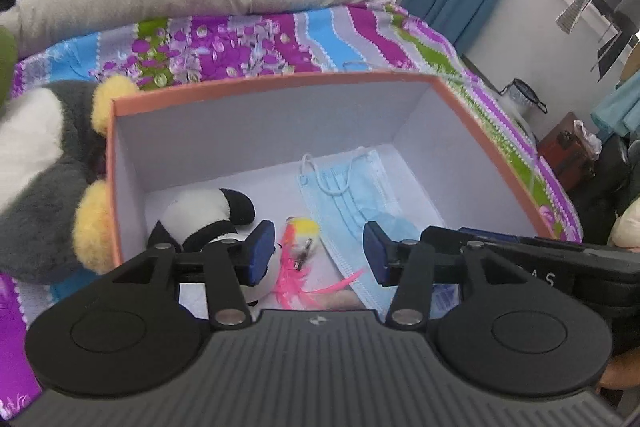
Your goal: Organize soft objects
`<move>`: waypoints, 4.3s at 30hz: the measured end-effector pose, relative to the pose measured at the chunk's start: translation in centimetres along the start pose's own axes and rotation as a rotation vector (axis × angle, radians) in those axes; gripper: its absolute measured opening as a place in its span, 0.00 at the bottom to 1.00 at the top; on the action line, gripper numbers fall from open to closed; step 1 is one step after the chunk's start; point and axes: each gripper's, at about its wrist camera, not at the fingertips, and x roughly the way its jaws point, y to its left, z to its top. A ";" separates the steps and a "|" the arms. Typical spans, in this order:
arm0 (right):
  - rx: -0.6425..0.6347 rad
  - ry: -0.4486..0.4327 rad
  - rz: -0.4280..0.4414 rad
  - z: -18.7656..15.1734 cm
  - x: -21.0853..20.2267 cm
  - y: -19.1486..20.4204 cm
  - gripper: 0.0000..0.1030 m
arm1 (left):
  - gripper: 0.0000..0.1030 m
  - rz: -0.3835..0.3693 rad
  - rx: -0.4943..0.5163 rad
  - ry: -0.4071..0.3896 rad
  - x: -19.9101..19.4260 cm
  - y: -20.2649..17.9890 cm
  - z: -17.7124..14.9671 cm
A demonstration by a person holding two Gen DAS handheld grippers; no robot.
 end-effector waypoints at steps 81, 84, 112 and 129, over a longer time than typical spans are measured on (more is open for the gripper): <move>-0.182 -0.335 0.010 -23.0 -32.0 9.1 0.39 | 0.60 0.019 0.059 -0.321 -42.6 -4.8 -25.2; -0.176 -0.340 0.002 -23.1 -32.2 8.9 0.39 | 0.60 0.026 0.064 -0.315 -42.5 -4.8 -25.3; -0.173 -0.356 -0.041 -23.0 -31.8 8.6 0.89 | 1.00 0.082 0.067 -0.322 -42.3 -4.6 -25.0; -0.160 -0.364 -0.028 -23.1 -32.0 8.7 0.89 | 1.00 0.099 0.037 -0.291 -42.5 -4.7 -25.1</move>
